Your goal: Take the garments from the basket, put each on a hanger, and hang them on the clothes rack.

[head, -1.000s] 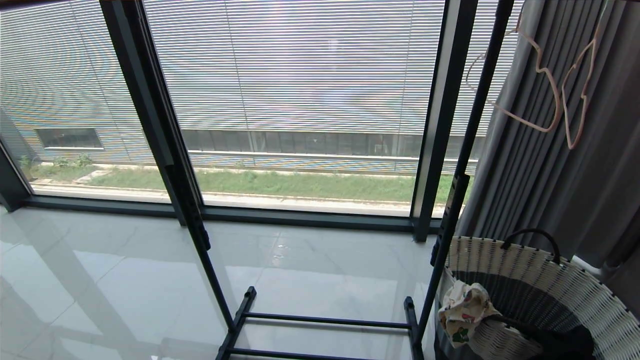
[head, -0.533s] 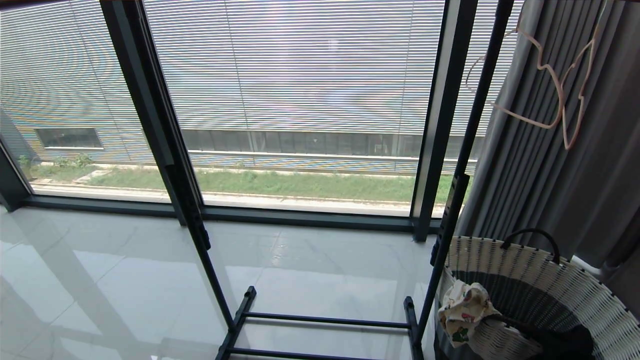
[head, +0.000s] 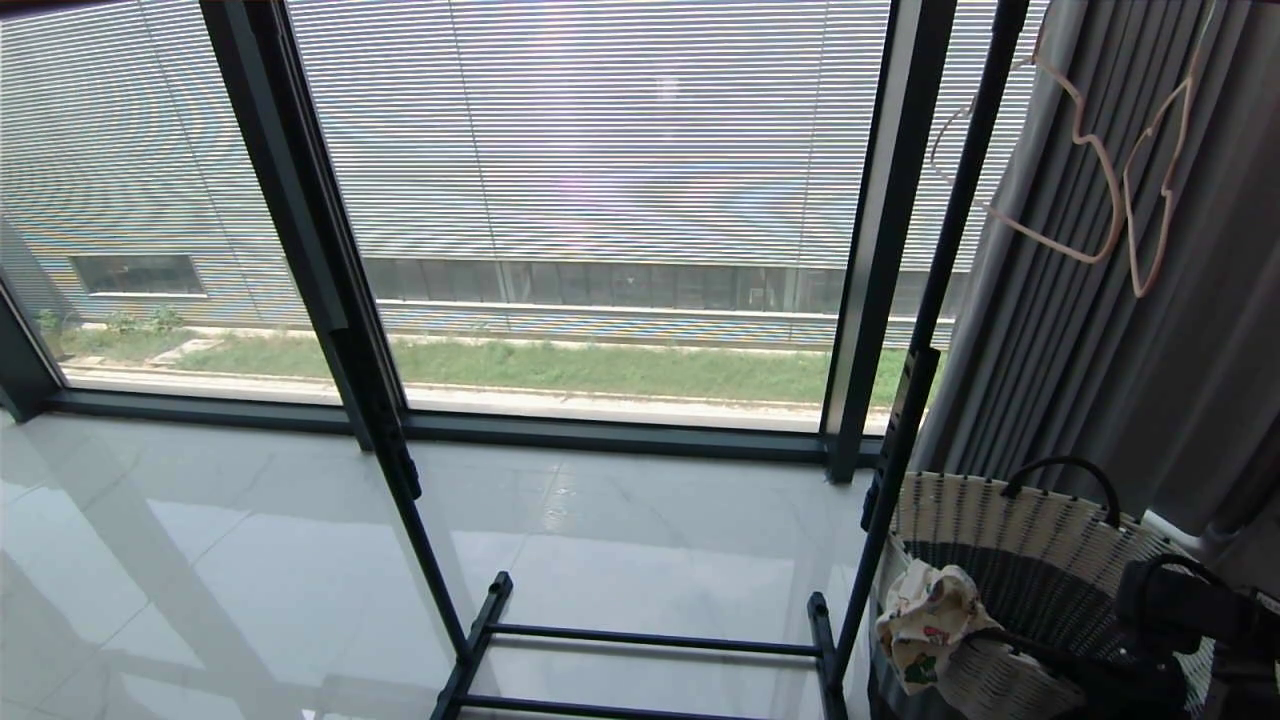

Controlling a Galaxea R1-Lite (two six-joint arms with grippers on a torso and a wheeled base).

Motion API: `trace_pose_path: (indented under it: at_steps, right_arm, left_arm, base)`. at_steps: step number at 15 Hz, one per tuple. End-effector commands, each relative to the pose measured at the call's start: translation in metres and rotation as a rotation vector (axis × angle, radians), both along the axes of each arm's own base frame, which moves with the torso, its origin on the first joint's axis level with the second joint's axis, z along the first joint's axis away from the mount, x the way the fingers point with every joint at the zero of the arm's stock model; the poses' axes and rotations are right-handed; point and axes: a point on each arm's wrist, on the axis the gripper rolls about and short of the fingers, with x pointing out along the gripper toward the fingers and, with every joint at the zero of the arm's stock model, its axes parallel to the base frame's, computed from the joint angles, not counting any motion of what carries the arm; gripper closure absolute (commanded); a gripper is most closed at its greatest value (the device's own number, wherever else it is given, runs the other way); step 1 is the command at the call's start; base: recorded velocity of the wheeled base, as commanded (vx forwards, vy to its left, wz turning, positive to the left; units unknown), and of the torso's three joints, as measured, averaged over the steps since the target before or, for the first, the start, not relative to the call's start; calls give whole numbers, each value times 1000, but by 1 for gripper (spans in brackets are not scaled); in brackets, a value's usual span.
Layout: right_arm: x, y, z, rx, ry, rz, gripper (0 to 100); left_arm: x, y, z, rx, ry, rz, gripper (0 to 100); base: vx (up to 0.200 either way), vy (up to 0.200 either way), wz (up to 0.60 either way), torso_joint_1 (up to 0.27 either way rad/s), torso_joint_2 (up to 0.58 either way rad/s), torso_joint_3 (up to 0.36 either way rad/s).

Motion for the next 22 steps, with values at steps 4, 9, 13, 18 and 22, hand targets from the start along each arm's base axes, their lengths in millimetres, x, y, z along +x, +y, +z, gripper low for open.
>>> trace_pose_path:
  at_steps: [4,9,13,18,22]
  right_arm:
    - [38,-20,-44,-47,203,-114,0]
    - [61,-38,-56,-89,130,-67,0]
    - [76,-40,-67,-88,81,-58,0]
    - [82,-40,-69,-92,48,-60,0]
    - [78,-40,-63,-90,28,-62,100]
  left_arm:
    - [0,0,0,3,0,0,0]
    - [0,0,0,8,0,0,0]
    - [0,0,0,8,0,0,0]
    - [0,0,0,8,0,0,0]
    - [0,0,0,8,0,0,0]
  base:
    - [0,0,0,0,0,0]
    - [0,0,0,0,0,0]
    - [0,0,0,0,0,0]
    - [0,0,0,0,0,0]
    - [0,0,0,0,0,0]
